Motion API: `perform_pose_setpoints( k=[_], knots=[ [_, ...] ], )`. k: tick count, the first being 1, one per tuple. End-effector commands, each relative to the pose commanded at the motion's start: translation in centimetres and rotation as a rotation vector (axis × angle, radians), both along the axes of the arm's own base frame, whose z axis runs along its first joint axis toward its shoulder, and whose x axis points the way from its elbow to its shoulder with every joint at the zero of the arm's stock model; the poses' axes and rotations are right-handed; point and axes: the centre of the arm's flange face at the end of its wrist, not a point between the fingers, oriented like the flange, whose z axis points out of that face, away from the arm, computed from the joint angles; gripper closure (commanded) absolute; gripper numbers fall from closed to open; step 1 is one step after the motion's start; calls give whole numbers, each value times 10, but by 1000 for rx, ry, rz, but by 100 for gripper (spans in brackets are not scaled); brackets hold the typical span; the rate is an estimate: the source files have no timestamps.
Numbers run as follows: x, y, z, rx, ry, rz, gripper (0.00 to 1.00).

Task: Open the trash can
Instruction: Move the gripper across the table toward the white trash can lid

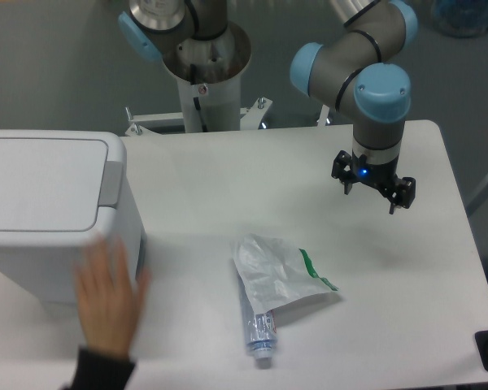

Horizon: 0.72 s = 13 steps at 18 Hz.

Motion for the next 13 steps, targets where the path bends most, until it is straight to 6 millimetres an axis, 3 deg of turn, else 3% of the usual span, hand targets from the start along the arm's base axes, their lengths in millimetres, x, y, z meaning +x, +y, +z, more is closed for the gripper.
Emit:
perform_pose_setpoints(
  k=[5, 8, 13],
  knots=[
    [11, 13, 13, 39, 13, 74, 0],
    [37, 35, 20, 69, 19, 181, 0],
    [92, 80, 57, 187, 37, 304, 0]
  ],
)
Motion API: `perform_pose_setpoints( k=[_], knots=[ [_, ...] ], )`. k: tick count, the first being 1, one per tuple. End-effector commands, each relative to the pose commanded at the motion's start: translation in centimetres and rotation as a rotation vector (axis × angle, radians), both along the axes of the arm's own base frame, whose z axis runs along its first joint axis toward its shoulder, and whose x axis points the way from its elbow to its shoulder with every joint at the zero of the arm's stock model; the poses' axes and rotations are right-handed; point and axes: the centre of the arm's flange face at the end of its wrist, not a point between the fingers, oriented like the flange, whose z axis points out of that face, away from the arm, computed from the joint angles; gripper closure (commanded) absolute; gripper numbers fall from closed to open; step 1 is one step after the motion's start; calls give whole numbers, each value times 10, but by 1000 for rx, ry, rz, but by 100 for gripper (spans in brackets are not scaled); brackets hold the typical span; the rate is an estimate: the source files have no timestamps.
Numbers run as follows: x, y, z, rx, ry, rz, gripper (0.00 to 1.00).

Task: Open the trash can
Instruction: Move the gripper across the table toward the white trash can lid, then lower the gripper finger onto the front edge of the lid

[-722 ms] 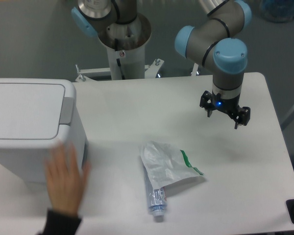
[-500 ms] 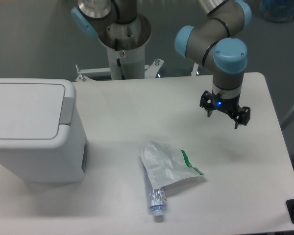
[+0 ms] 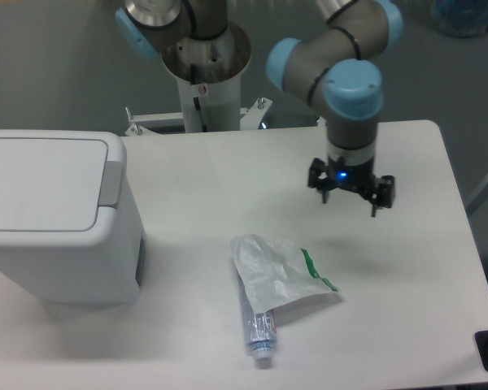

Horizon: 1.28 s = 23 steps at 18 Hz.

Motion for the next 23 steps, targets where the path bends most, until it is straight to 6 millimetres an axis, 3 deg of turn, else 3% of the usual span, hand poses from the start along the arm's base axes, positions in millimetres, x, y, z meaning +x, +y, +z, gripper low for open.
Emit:
perform_pose_setpoints(
  k=[4, 6, 10, 14, 19, 23],
  knots=[
    [24, 15, 30, 99, 7, 127, 0],
    [51, 40, 42, 147, -7, 108, 0],
    [99, 50, 104, 364, -84, 206, 0],
    [144, 45, 139, 429, -196, 177, 0],
    [171, 42, 159, 511, -282, 210, 0],
    [178, 50, 152, 507, -308, 225, 0]
  ],
)
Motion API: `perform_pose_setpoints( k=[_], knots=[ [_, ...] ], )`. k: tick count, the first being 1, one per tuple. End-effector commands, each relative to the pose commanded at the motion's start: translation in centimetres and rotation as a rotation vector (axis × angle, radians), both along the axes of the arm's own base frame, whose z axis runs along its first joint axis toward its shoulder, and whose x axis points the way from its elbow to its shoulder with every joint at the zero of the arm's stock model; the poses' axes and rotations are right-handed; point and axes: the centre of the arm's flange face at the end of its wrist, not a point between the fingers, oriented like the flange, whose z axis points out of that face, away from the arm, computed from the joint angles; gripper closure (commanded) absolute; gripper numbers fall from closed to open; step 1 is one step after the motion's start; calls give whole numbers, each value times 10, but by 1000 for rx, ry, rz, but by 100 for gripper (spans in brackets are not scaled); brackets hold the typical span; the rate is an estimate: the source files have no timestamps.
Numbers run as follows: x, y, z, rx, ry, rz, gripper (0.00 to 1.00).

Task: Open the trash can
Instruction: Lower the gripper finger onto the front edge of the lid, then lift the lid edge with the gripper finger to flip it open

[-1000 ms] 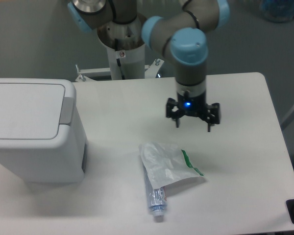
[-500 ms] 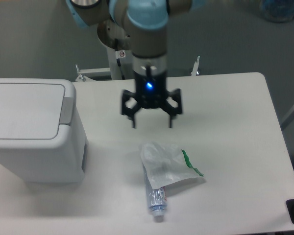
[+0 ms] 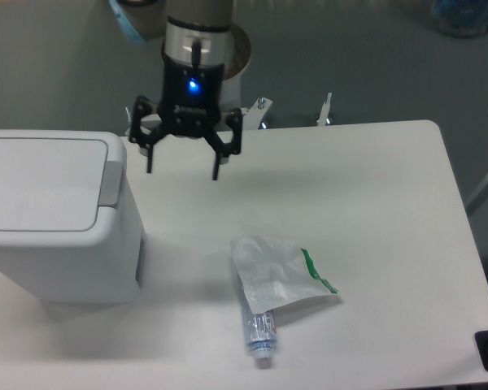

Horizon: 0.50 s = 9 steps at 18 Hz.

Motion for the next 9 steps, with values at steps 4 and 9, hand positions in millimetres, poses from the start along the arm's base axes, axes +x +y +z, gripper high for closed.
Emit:
perform_pose_setpoints(
  k=[4, 9],
  knots=[
    [7, 12, -11, -15, -13, -24, 0],
    [12, 22, -23, -33, -29, -45, 0]
  ],
)
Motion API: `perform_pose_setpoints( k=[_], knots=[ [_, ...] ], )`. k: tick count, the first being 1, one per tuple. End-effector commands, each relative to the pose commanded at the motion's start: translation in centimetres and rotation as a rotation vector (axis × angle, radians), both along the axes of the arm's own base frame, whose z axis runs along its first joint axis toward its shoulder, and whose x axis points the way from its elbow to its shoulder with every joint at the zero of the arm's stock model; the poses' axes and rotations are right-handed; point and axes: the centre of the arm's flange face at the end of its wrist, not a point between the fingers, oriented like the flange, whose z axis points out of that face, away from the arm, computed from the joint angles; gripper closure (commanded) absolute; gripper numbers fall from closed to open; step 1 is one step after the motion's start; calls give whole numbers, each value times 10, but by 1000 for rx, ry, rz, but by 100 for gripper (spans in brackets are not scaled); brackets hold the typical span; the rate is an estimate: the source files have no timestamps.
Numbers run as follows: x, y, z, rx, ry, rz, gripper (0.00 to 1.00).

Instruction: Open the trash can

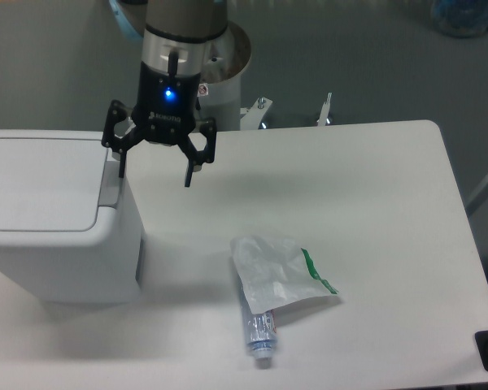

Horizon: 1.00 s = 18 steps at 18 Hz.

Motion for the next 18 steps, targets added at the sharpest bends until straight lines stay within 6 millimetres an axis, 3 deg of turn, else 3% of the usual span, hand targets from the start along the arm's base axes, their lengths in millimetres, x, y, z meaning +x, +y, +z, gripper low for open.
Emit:
perform_pose_setpoints(
  k=[12, 18],
  knots=[
    [-2, 11, -16, -25, -16, -10, 0],
    [-2, 10, -5, -9, -5, -8, 0]
  ],
)
